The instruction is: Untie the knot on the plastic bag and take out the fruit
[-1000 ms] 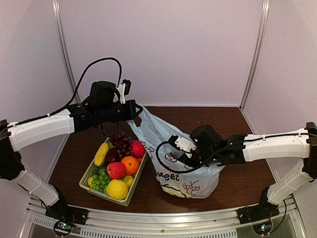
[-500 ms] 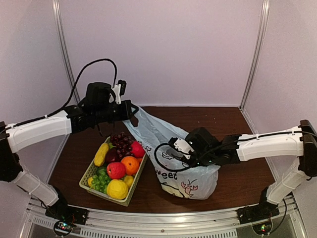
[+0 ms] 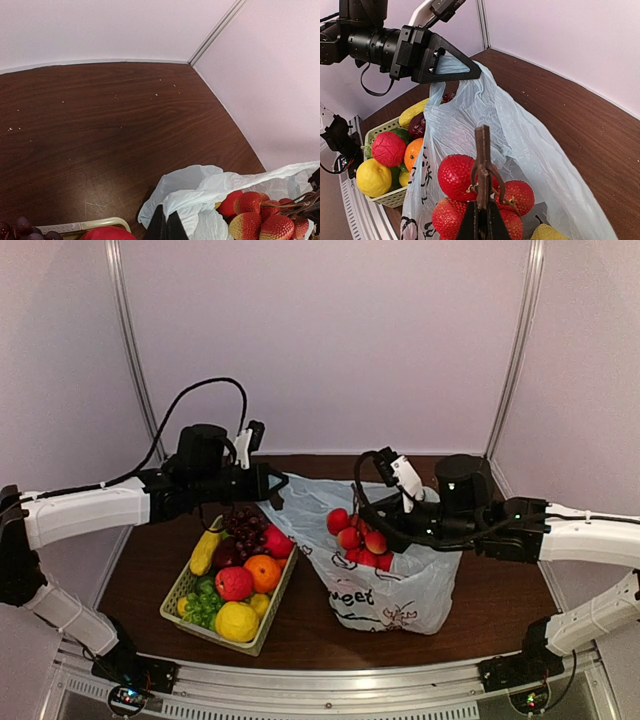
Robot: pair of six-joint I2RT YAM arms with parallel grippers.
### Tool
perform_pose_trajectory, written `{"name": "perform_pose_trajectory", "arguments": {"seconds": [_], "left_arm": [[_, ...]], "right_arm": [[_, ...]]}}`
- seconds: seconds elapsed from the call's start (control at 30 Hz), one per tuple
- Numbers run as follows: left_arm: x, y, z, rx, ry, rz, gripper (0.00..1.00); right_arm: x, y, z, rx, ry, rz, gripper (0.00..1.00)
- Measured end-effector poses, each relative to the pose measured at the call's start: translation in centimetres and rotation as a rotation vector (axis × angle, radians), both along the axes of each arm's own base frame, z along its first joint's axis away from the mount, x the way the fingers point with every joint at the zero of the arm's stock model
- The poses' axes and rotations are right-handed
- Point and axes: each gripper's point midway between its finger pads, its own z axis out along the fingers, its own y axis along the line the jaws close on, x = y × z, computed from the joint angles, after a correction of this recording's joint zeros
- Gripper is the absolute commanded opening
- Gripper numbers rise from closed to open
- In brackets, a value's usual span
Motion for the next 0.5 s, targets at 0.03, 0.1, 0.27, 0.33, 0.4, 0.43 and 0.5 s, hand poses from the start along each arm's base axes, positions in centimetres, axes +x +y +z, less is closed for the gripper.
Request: {"name": "perform_pose_trajectory", "arguments": {"seconds": [0.03,0.1,0.27,0.33,0.4,0.43,0.5], "left_arm": [[-0.1,-0.2,0.1,-0.005,-0.005,-0.010,0.00],[-0.4,-1.0,0.3,-0.009,-0.012,-0.035,0.00],[-1.3,-3.1,0.2,-0.013,-0.026,-0.091,0.00],[-1.5,-3.9,0.2,-0.016,-0.030,-0.107,0.00],[-1.6,-4.6,0.2,-0.017,-0.034,-0.117,0.00],[-1.5,-4.9,0.2,-0.017,-0.035,-0.119,0.00],[-1.2,-5.4,0.4,-0.023,-0.045,-0.115,0.00]], "right_arm": [[0.0,0.1,0.0,0.006,0.002,-0.001,0.00],[0.1,0.2,0.1,0.015,0.005,-0.006,0.00],[0.9,-0.2,0.7,0.036,0.001,-0.061,0.00],[1.4,-0.3,1.7,0.057,-0.009,-0.089,0.00],[2.1,-0.5,3.4,0.090,-0.027,-0.117,0.00],[2.3,-0.6,4.3,0.106,-0.038,-0.128,0.00],[2.7,-0.9,5.9,0.140,-0.055,-0.147,0.00]]}}
